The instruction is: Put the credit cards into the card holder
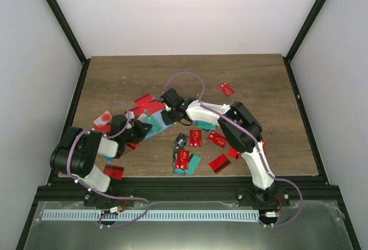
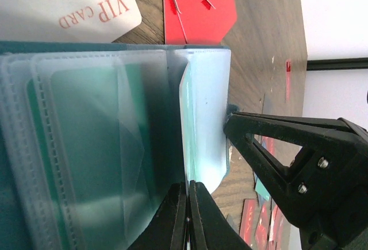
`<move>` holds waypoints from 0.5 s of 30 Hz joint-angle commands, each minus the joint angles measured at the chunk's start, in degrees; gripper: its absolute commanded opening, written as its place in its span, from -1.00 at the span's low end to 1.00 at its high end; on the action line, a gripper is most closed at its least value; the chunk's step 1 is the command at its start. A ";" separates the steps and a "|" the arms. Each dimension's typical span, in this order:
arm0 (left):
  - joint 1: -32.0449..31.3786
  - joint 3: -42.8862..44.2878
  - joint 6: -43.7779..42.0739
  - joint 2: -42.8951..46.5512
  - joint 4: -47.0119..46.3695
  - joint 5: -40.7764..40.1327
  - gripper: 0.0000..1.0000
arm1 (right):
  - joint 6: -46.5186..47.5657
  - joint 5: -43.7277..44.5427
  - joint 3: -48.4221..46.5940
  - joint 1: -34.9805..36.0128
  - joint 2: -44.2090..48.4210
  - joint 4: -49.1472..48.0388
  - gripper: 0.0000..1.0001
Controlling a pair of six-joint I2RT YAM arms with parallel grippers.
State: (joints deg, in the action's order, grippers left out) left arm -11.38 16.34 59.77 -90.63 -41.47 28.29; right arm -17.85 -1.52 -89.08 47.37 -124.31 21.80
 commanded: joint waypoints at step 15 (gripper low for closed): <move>-0.66 3.00 -2.83 -6.24 -2.99 2.78 -0.92 | -1.01 -2.52 1.19 -0.19 -0.45 4.27 -0.99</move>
State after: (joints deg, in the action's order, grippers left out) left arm -11.57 17.74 59.16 -94.61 -44.01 30.39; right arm -18.57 -2.48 -89.08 47.00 -124.31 21.82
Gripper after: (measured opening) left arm 0.041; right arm 0.051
